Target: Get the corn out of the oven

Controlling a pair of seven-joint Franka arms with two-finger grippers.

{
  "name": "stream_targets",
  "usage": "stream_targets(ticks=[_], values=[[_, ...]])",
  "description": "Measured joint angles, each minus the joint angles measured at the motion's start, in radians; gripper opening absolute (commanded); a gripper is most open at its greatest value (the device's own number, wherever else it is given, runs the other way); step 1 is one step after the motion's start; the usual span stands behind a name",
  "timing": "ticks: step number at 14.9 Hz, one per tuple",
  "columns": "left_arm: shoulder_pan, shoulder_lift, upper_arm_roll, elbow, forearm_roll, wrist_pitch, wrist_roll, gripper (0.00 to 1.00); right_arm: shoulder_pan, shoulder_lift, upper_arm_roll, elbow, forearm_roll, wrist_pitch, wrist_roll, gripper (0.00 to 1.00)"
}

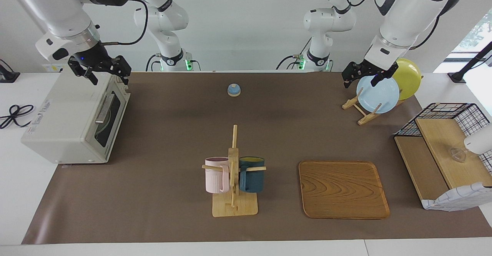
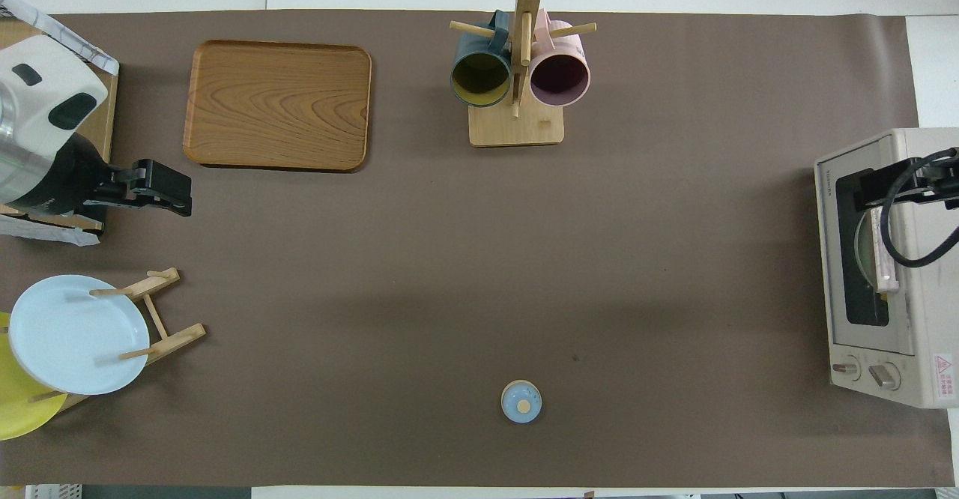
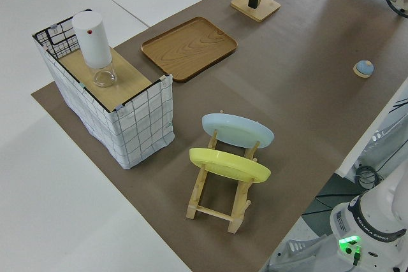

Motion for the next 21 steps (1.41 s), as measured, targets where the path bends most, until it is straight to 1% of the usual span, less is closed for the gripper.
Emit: stream_targets(ticks=[15,16,17,18,21], values=[[0.0,0.0,0.0,0.0,0.0,0.0,0.0,1.0,0.0,0.0,0.0,-0.001,0.0,-0.01,0.0,1.0],[0.0,0.0,0.0,0.0,0.0,0.0,0.0,1.0,-0.002,-0.001,-0.001,-0.002,0.0,-0.01,0.0,0.76],[0.0,0.0,0.0,0.0,0.0,0.0,0.0,1.0,-0.003,-0.002,-0.003,-0.006,0.0,-0.01,0.0,0.23],[0.0,0.0,0.0,0.0,0.0,0.0,0.0,1.0,-0.004,-0.002,-0.005,-0.008,0.0,-0.01,0.0,0.0],[0.0,0.0,0.0,0.0,0.0,0.0,0.0,1.0,-0.002,-0.009,-0.005,-0.028,0.0,-0.004,0.0,0.0]])
